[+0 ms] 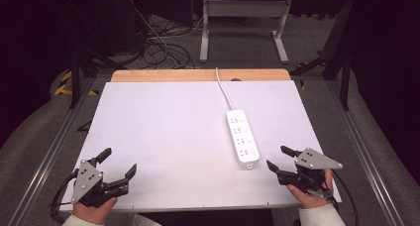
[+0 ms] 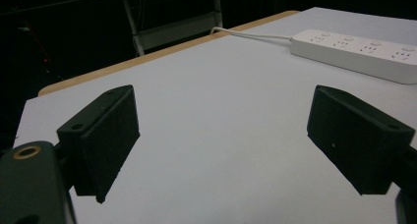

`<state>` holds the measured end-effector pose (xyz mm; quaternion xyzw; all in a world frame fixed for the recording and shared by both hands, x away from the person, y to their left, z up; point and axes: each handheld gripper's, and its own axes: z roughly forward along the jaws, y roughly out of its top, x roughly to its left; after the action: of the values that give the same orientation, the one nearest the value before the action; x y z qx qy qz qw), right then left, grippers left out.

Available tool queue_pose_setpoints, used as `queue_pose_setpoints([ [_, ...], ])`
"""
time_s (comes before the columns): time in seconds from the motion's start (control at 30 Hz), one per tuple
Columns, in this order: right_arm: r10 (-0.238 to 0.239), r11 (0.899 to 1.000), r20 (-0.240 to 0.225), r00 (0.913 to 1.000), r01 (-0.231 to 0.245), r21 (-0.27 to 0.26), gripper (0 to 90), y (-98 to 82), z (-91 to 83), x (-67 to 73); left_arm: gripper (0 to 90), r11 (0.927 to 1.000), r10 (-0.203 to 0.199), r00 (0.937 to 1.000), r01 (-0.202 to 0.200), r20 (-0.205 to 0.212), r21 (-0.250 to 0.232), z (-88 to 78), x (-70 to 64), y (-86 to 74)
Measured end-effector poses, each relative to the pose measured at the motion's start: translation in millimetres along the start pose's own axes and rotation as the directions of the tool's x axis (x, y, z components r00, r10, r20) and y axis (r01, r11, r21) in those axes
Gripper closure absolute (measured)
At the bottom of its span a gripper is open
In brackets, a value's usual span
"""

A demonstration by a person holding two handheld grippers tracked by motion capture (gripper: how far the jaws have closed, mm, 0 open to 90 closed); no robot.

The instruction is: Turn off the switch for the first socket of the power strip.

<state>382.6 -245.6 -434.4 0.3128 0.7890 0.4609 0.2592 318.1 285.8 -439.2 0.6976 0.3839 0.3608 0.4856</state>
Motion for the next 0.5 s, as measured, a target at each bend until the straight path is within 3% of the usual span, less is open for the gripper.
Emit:
queue_pose_setpoints([
  [0.3,-0.007,1.000,-0.027,0.9996,0.007,0.010,39.2,19.4,2.4,-6.5,12.4,1.0000,0.008,1.0000,-0.008,-0.002,0.004,-0.5,-0.3,0.1],
  [0.37,-0.004,1.000,-0.054,0.9985,0.005,0.025,40.9,29.0,6.2,-10.7,12.4,1.0000,0.009,1.0000,-0.009,-0.003,0.004,-0.4,-0.2,0.0],
  [0.5,-0.016,1.000,-0.053,0.9985,0.017,0.025,40.7,40.4,9.9,-13.5,12.4,0.9999,0.012,0.9999,-0.012,-0.006,0.001,-0.6,0.8,-0.1],
])
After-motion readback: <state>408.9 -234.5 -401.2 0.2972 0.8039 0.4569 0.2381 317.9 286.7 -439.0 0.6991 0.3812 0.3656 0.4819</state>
